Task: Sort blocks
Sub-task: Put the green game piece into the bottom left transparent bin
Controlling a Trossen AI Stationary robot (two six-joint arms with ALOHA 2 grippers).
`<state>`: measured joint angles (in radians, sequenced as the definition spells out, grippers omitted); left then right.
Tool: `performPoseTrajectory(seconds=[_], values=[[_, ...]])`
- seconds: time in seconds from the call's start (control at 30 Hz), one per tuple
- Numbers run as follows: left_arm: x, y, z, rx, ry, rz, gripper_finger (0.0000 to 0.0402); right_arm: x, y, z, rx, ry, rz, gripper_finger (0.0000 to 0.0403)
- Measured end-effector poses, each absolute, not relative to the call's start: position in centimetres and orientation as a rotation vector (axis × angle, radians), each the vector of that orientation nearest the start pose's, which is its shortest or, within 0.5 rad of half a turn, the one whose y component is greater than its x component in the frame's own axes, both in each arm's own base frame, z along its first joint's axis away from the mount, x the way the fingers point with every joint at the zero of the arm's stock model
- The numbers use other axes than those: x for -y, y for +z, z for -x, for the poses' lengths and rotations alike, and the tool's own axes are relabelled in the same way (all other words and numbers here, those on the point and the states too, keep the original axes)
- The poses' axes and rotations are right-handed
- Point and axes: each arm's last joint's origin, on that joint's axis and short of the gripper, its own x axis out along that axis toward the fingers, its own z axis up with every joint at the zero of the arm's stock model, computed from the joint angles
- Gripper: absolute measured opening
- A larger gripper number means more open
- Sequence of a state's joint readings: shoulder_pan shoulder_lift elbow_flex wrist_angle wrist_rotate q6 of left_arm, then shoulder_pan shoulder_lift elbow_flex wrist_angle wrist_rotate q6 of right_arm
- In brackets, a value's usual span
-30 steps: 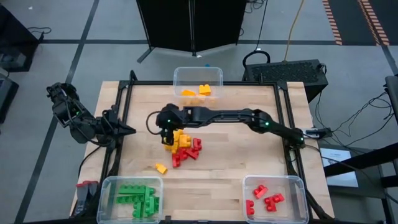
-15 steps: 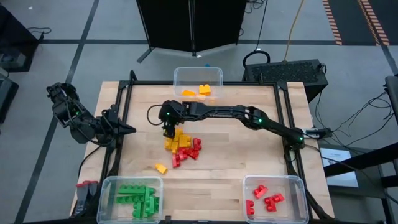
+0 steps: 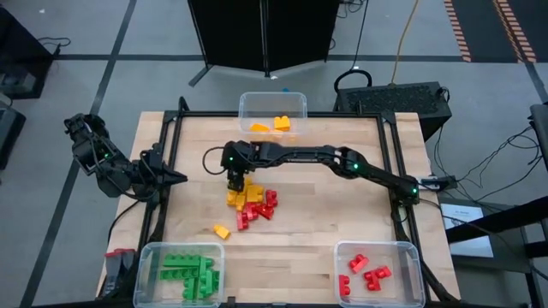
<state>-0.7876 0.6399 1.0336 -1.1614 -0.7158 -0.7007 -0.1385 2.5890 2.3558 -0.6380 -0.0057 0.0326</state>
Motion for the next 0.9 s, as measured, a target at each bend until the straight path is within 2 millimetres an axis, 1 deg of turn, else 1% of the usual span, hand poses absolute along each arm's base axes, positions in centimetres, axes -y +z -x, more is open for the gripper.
performPoseTrajectory(seconds=[0.1,0.3,0.5,0.77,0.9], values=[[4.0,34.8,-6.7,-0.545,0.127,0.157,0.0003,7.7,16.2,-55.3,-0.898,-0.141,-0.105,0.0256],[4.0,34.8,-6.7,-0.544,0.127,0.158,0.0003,7.7,15.7,-55.3,-0.917,-0.142,-0.107,0.0256],[4.0,34.8,-6.7,-0.544,0.127,0.157,0.0003,7.6,14.6,-55.2,-0.955,-0.117,-0.135,0.0256],[4.0,34.8,-6.7,-0.545,0.127,0.156,0.0003,8.0,14.3,-54.8,-0.997,-0.115,-0.171,0.0254],[4.0,34.8,-6.7,-0.545,0.127,0.157,0.0003,8.4,14.1,-54.4,-1.04,-0.134,-0.21,0.0239]])
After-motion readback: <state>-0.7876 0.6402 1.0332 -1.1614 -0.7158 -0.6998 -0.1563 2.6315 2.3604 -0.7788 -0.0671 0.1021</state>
